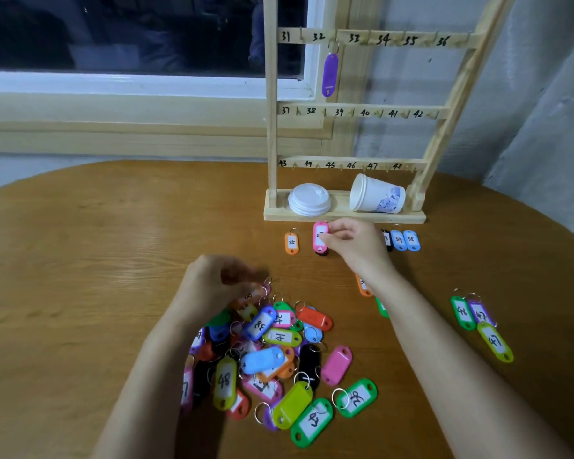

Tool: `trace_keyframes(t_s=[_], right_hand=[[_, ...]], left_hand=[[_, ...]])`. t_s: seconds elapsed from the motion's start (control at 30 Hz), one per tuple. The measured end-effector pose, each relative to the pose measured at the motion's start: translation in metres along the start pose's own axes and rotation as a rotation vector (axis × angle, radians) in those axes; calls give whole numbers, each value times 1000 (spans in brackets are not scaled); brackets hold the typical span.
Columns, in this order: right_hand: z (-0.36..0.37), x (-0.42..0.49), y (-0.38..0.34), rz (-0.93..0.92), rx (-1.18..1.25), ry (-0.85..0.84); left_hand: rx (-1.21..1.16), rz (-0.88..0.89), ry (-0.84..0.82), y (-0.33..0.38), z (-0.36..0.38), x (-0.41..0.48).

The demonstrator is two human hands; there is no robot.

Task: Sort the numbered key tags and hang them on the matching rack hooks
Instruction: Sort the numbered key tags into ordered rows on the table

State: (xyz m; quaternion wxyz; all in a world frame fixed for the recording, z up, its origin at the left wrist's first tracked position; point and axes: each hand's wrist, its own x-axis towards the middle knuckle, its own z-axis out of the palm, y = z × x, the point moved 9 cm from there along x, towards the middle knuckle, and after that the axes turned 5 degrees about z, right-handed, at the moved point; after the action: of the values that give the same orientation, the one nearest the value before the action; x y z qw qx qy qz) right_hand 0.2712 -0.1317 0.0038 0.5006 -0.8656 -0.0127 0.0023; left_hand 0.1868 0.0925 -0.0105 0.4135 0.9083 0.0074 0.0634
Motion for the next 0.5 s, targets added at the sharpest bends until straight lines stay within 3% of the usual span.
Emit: trace_keyframes(t_s=[0.3,0.5], right_hand=[[23,20,-11,-6,-402,74],[31,22,-14,-14,-493,64]], left_hand=[[-275,-36,150,0,-12,0],[-344,-40,197,1,-15,-1]])
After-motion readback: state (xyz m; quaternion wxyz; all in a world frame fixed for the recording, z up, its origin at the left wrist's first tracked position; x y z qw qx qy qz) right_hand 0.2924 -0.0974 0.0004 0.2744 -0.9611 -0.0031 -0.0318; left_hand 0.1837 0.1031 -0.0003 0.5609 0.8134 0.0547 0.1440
